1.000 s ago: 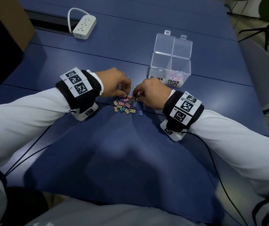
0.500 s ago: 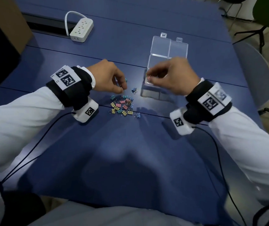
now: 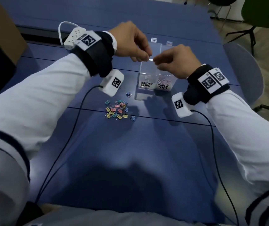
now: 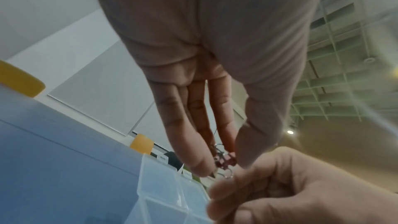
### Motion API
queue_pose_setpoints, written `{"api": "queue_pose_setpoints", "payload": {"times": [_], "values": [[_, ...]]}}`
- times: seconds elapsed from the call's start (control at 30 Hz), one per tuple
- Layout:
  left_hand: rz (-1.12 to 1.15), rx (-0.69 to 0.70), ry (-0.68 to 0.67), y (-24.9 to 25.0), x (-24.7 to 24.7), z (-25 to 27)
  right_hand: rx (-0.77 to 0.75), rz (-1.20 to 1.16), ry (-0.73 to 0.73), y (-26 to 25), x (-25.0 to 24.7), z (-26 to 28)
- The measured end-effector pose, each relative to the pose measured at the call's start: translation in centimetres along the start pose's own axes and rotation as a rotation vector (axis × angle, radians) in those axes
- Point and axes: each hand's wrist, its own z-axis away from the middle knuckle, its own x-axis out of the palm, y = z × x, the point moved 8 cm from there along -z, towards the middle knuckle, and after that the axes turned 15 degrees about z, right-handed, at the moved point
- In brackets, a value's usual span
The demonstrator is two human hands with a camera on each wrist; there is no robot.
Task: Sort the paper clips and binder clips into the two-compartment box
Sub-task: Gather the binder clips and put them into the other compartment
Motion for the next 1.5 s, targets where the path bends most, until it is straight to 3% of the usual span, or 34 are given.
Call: {"api": "queue_pose_setpoints", "payload": {"times": [0.2, 0.33, 0.47, 0.67, 0.9, 1.23, 1.5], "values": [[-0.112, -0.035, -0.083, -1.4, 3.0, -2.2, 0.078, -0.038, 0.040, 2.3, -0.6, 2.2], [-0.163, -0.007, -0.021, -2.6, 1.5, -1.2, -0.016, -0.036, 0.021, 0.4, -0.2, 3.7], [-0.274, -0.032, 0.063, -5.3, -1.3, 0.9, -0.150, 0.017, -0.126, -2.8, 2.9, 5.0], [-0.551, -0.277, -0.213, -12.7, 0.4, 3.7, -0.272, 0.176, -0.325, -6.8, 7.4, 4.6], [-0.484, -0.136, -0.299, -12.3, 3.2, 6.6, -0.339, 0.397, -0.470, -8.7, 10.4, 4.6], [-0.418, -0.171, -0.364, -12.2, 3.3, 9.6, -0.452, 0.333, -0.379, -9.9, 11.2, 6.7], [-0.398, -0.045, -0.292, -11.9, 3.9, 9.2, -0.415, 0.363, -0.306, -10.4, 10.4, 5.9]]}}
